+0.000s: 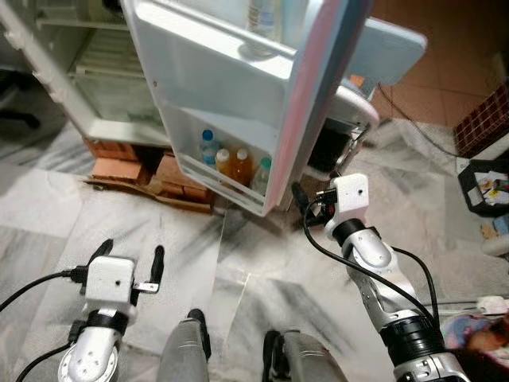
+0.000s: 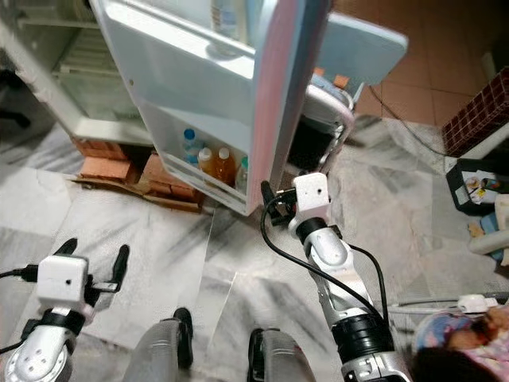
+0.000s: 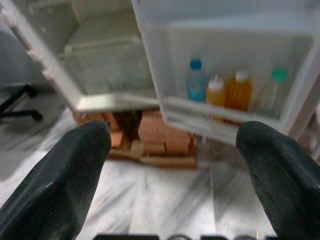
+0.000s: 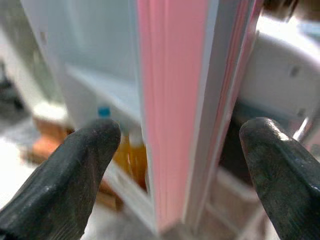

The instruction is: Restocking fridge

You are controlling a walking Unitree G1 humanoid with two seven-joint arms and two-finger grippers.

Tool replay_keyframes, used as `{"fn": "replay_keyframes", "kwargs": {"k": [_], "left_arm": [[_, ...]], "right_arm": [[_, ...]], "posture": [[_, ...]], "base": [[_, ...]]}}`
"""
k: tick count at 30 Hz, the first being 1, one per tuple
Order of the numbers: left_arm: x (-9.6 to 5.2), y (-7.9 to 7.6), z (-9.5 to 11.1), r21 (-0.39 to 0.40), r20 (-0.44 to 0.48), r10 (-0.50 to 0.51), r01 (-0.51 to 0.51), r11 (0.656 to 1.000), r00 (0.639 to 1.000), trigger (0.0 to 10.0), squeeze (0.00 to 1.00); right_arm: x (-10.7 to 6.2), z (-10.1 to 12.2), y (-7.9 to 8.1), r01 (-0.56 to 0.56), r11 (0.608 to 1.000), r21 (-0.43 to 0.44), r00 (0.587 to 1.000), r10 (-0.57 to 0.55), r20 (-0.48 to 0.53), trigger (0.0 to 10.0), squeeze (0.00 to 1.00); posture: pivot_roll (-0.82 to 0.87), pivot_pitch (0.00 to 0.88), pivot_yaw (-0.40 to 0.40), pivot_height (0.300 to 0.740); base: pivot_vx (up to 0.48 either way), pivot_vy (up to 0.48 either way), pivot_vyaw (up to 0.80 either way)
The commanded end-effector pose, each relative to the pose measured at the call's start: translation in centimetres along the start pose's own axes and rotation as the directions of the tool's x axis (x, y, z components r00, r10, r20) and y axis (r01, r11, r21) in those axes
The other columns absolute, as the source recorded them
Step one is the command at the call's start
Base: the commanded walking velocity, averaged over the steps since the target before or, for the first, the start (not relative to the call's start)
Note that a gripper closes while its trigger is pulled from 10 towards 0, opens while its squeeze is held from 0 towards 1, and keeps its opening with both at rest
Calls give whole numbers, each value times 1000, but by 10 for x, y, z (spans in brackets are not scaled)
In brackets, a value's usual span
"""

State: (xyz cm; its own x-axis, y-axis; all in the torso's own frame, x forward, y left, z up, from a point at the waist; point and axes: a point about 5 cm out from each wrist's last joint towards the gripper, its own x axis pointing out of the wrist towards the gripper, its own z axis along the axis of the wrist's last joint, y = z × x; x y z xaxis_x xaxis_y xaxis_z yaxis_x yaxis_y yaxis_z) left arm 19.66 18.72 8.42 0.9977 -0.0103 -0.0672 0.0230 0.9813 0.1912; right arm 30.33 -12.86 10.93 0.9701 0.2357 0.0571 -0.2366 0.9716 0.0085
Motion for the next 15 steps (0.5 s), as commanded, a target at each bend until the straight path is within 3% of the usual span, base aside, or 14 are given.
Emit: {"fn": "replay_keyframes", "kwargs": {"k": [1, 6, 15], "left_arm": [[2, -2, -3, -1, -4, -9, 9, 1000, 1000, 10000, 0], [10, -7, -4, -24, 6, -59, 59, 998, 998, 10000, 0], [18, -11, -7, -26, 18, -118, 119, 993, 993, 10000, 0]], "right_arm": [[-5, 3, -2, 41, 999, -31, 998, -39, 50, 10000, 0], [-20, -6, -17, 150, 987, -59, 989, -148, 28, 10000, 0], [-26, -17, -17, 176, 981, -76, 984, -175, 13, 10000, 0]], "posture": [[73, 43, -7, 740], [50, 18, 8, 740], [33, 0, 24, 740]], "base": [[0, 0, 0], [0, 0, 0], [28, 0, 0]]}}
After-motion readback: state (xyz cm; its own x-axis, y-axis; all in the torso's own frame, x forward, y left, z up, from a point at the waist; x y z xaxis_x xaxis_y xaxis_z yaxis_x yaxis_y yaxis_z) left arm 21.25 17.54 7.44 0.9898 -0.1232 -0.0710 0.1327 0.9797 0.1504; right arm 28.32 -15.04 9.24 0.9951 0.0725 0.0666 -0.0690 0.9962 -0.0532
